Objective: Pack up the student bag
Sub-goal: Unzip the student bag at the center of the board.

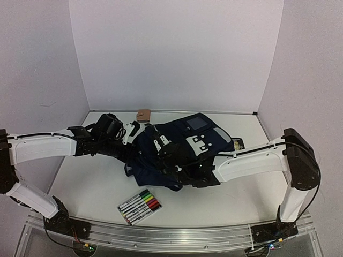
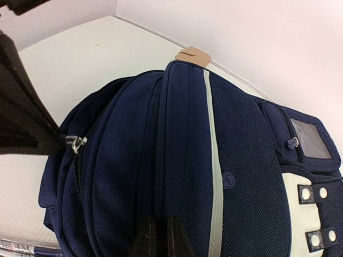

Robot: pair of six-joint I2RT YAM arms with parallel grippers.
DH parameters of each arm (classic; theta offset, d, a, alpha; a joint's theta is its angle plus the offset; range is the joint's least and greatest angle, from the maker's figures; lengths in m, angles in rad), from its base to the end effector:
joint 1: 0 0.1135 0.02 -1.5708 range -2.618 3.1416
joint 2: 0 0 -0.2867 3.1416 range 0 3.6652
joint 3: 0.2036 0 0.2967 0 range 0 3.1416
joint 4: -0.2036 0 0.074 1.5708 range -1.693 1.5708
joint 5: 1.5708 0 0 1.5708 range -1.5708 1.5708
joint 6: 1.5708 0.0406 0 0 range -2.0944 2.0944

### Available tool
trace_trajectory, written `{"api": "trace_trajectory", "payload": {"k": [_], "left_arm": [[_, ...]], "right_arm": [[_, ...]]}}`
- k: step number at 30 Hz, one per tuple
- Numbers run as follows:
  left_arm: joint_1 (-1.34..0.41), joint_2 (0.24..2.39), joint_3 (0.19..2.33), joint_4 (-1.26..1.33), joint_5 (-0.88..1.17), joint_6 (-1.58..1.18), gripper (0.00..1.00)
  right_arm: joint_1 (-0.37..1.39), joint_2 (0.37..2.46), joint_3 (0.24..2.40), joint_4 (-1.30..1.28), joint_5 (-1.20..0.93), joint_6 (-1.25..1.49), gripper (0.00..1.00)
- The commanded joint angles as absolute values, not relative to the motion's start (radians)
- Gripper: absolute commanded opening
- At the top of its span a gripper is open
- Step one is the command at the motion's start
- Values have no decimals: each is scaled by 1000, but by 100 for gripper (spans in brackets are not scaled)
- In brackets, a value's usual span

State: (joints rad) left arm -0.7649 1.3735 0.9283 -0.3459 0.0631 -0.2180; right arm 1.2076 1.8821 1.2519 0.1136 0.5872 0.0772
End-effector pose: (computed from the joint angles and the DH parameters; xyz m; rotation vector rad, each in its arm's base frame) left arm 0.2380 -0.2320 0.2422 0.6862 2.3298 -0.5385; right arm 0.1886 0.4329 0.2104 -0.7625 1.8497 0.2101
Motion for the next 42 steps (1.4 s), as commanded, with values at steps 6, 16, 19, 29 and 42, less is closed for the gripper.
{"api": "trace_trajectory", "payload": {"k": [6,16,19,29,42], "left_arm": [[-502,1391,904,-121,54,-236,0],[-420,1503,948,16,314,-170,0],[-421,1484,915,42,400,-169,0],[-421,1415,837,64,453,-207,0],[-421,1407,847,38,408,-217,0]], "right_arm": [[1179,1622,1087,100,450,71,0],[1179,1575,1108,48,320,127,16],[1180,1612,1160,39,326,132,54],[1214,1837,1389,-31,400,73,95],[1223,2014,1579,-155,730,122,86]]}}
